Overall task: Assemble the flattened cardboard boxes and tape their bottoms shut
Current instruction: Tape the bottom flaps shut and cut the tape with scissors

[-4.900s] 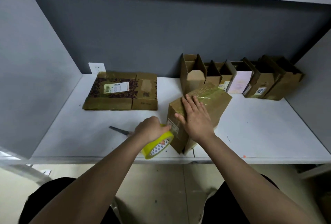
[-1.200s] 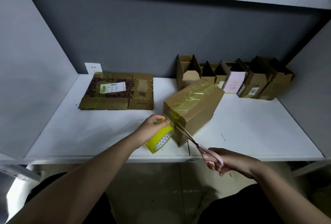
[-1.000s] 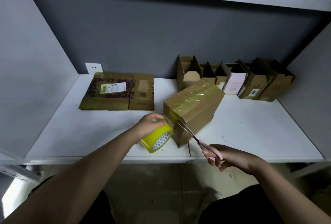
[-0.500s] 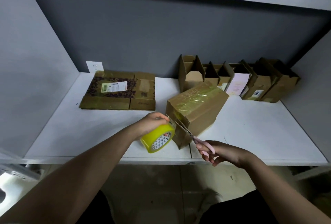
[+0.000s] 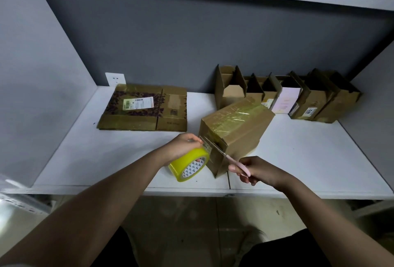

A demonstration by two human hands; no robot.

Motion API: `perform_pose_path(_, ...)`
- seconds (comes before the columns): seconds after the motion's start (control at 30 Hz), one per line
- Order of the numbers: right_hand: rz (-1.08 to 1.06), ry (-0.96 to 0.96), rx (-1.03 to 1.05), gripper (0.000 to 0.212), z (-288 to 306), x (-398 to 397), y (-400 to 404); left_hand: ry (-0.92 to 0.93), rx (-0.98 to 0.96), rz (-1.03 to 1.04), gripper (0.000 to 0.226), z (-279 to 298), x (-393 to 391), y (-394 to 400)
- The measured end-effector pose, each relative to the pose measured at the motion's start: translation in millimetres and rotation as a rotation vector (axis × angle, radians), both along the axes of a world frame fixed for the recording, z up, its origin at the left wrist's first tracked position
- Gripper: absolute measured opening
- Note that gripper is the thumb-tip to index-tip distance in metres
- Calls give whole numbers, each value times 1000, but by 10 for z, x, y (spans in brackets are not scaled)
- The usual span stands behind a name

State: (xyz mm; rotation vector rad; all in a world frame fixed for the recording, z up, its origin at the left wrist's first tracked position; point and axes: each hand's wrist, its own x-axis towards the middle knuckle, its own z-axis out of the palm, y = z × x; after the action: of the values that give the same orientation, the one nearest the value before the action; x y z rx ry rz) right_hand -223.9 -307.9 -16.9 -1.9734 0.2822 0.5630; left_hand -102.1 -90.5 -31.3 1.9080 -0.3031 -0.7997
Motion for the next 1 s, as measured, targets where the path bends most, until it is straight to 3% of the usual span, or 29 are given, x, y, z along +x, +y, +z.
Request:
perform_pose_path(0.23,-43,-90,-9,42,-31,5,-22,2,-2,-1,12,25,5,-13)
perform_pose_path(0.47,50,-15,-11,43,61,16,-38,2,23,-16,13,58,8,-17)
perform_pose_path(0.57,105,38,3,57,110,11,-26,5,40,-23,14,90,11,-5)
perform_pose_path(0.67,112,59,23,93,88,29,-59,-20,67,-38,16,151,24,10)
perform_pose_path(0.7,115,69,33,96,95,33,-72,-33,79,-44,19,173,36,11)
perform_pose_path(0.83,187,125,-13,57,163,62,-70,-110,163,-107,19,224,76,19)
perform_pose_path(1.0,190,159,-48,56,142,44,-15,-118,215,-155,21,190,56,52)
